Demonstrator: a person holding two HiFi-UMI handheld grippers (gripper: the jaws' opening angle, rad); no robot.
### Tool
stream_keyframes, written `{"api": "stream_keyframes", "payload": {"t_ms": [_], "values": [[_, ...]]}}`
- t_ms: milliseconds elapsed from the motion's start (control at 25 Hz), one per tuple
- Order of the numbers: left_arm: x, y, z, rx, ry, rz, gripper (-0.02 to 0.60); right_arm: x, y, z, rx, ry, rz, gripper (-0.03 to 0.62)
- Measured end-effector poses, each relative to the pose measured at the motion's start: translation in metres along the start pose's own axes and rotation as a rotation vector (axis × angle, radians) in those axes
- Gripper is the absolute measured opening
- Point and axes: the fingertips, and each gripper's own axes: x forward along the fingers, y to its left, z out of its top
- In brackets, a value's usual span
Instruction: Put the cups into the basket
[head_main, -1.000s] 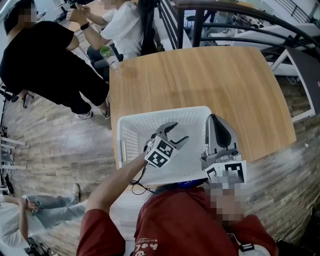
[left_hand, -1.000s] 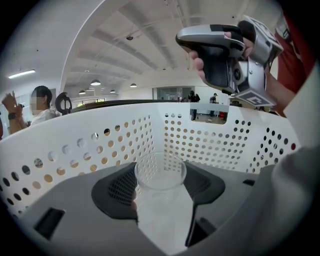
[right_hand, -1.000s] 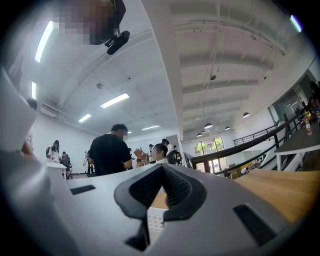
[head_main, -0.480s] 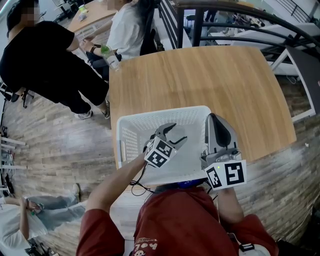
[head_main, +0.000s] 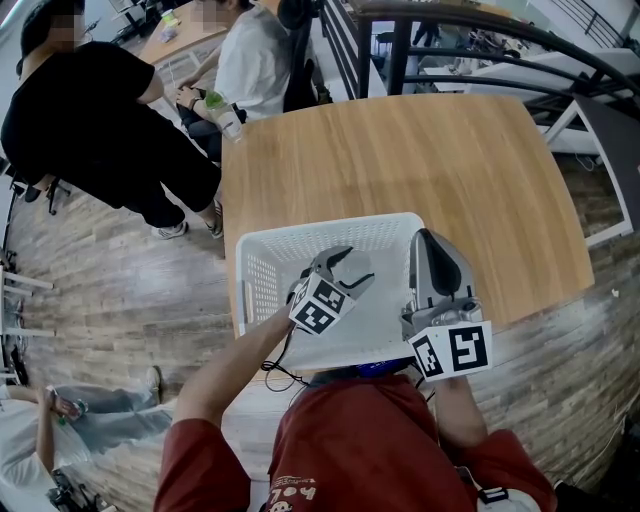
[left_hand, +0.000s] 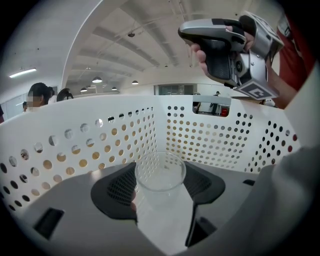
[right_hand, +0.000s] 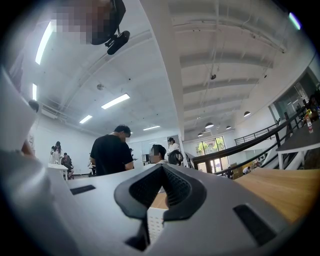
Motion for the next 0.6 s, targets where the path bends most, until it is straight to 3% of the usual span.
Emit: {"api": "stream_keyframes", "payload": {"t_ms": [600], "values": [[-0.0002, 0.0016, -0.0007, -0.014, -0.015, 0.003, 0.324, 0.0004, 0.0025, -0.001, 0.004, -0.004, 0.01, 0.005]]}}
